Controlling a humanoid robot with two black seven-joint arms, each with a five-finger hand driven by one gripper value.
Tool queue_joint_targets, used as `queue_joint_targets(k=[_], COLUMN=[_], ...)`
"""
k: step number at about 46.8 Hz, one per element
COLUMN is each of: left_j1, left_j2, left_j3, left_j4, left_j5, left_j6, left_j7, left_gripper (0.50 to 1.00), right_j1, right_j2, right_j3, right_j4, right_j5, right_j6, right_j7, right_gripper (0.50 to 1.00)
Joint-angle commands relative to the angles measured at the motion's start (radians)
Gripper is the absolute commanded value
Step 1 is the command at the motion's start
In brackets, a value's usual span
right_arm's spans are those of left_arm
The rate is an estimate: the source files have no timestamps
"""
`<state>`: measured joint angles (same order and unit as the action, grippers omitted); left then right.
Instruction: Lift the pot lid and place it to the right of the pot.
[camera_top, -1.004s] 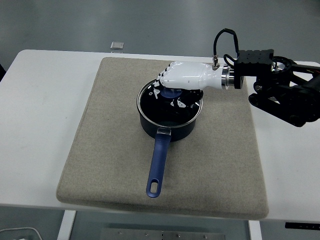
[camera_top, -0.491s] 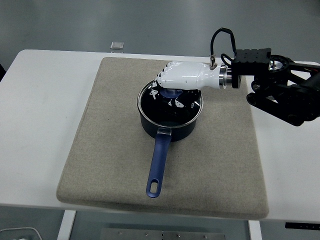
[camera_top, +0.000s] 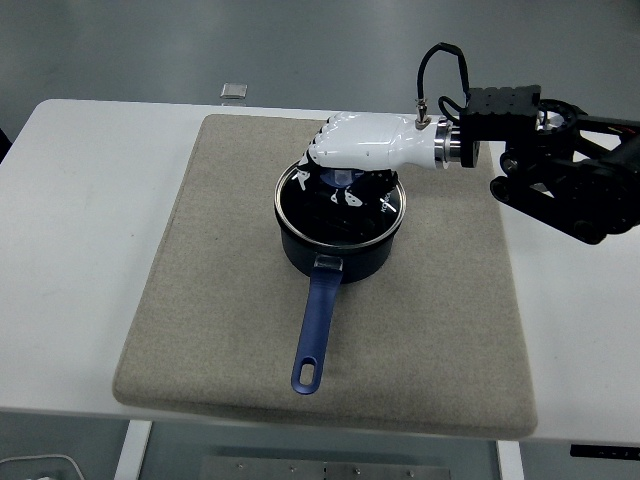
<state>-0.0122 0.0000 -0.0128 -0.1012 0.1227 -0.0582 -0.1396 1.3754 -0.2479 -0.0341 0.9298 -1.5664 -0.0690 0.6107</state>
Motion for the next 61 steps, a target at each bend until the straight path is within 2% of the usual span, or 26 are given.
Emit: queue_joint_targets(k=[1, 5, 8, 10, 18, 21, 22, 39, 61], left_j1=[0.000, 0.000, 0.000, 0.000, 0.000, 0.000, 0.000, 0.000, 0.000], left_j2=[0.000, 0.000, 0.000, 0.000, 0.000, 0.000, 0.000, 0.000, 0.000], left_j3=[0.001, -0.001, -0.001, 0.001, 0.001, 0.001, -0.001, -0.001, 0.001], left_j4=[0.000, 0.000, 0.000, 0.000, 0.000, 0.000, 0.000, 0.000, 0.000], left_j5=[0.000, 0.000, 0.000, 0.000, 0.000, 0.000, 0.000, 0.000, 0.000], left_j6=[0.000, 0.000, 0.000, 0.000, 0.000, 0.000, 0.001, 0.000, 0.000], left_j7=[0.000, 0.000, 0.000, 0.000, 0.000, 0.000, 0.000, 0.000, 0.000], left_gripper=[1.000, 1.000, 1.000, 1.000, 1.000, 1.000, 1.000, 1.000, 1.000], right_j1=[0.001, -0.006, -0.009, -0.009, -0.004, -0.003, -0.003, 0.059, 0.068], right_j2=[-0.001, -0.001, -0.001, -0.001, -0.001, -0.002, -0.002, -0.014, -0.021], right_j3=[0.003, 0.006, 0.006, 0.005, 0.005, 0.003, 0.000, -0.044, -0.072], right_j4=[0.015, 0.026, 0.030, 0.032, 0.034, 0.034, 0.034, 0.032, 0.021], right_j5=[0.006, 0.026, 0.040, 0.045, 0.045, 0.045, 0.043, 0.032, -0.027], right_j6=[0.001, 0.008, 0.009, 0.012, 0.031, 0.032, 0.032, 0.034, 0.024], right_j7=[0.000, 0.000, 0.000, 0.000, 0.000, 0.000, 0.000, 0.000, 0.000], right_gripper=[0.500, 0.500, 0.641, 0.692, 0.774, 0.886, 0.897, 0.899, 0.899])
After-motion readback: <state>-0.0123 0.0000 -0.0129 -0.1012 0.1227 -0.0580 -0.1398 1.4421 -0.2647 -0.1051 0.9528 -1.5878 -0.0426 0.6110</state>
